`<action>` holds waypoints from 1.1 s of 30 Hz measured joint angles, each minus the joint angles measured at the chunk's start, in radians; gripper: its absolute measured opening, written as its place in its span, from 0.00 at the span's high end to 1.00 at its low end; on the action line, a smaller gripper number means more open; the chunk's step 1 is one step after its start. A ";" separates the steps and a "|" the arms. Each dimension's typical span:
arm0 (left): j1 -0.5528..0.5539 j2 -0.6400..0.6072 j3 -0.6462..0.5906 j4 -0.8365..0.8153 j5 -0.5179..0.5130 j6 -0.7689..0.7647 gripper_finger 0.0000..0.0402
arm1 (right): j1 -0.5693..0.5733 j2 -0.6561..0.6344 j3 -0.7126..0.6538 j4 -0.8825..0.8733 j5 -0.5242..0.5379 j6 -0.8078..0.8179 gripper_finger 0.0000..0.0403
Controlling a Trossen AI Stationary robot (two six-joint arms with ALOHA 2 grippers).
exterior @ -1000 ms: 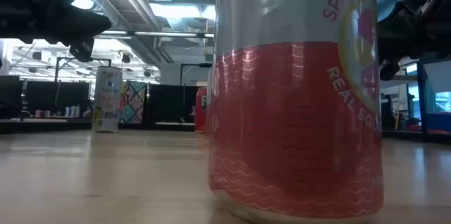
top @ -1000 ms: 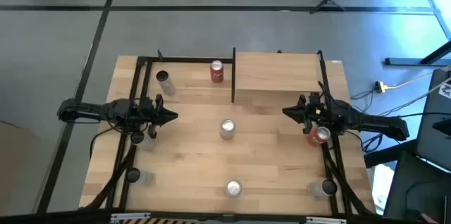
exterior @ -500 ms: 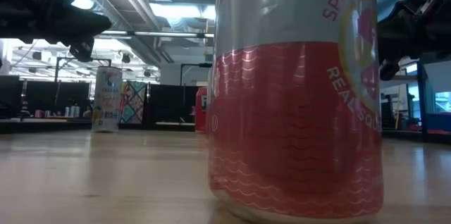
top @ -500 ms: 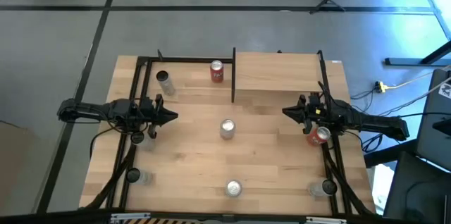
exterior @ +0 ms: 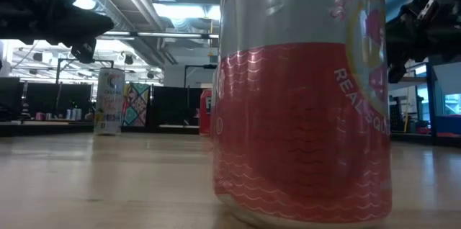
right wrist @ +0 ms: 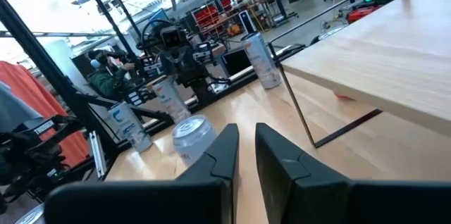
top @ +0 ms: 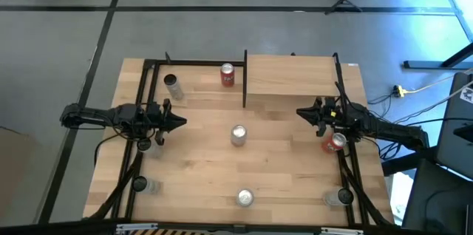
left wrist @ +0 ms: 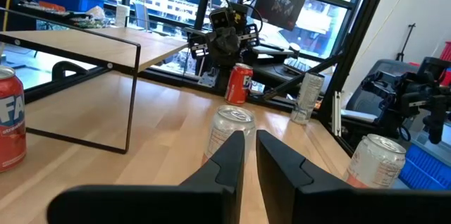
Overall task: Place canned beverage on shelf
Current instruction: Put the top left black soda can onto the shelf
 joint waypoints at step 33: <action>0.000 0.004 0.052 0.444 -0.391 -0.150 0.92 | 0.001 0.000 0.000 0.185 0.086 0.013 0.91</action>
